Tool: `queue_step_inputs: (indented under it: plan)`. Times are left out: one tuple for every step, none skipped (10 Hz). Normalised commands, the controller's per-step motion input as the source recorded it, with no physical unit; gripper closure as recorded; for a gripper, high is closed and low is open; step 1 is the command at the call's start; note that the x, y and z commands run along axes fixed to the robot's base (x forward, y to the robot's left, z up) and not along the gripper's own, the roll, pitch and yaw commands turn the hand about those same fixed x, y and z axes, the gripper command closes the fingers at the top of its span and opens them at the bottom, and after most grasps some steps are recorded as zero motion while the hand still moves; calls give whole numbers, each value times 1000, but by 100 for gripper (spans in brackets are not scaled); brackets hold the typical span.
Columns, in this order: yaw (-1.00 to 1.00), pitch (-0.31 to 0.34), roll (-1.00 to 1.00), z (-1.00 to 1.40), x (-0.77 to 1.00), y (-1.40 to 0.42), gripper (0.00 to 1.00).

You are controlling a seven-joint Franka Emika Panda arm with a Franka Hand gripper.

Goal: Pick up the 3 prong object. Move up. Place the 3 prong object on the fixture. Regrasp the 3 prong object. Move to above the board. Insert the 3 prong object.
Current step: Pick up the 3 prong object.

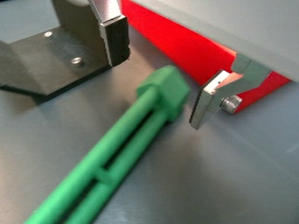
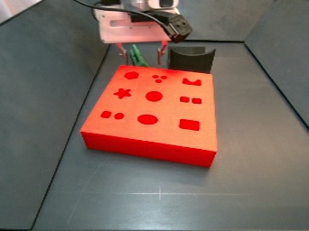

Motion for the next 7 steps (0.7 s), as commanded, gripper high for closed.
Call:
queue_step_inputs:
  plan:
    - [0,-21,-80,-49,11,14,0]
    - [0,0,0,-140,129,-146,0]
    - [231,0,0,-251,180,-146,0]
    - [291,-9,-31,-154,169,-123,0]
    - [43,0,0,-74,0,-43,0]
    - [0,-17,0,-26,0,0,0]
    - [0,-24,0,-9,0,0,0]
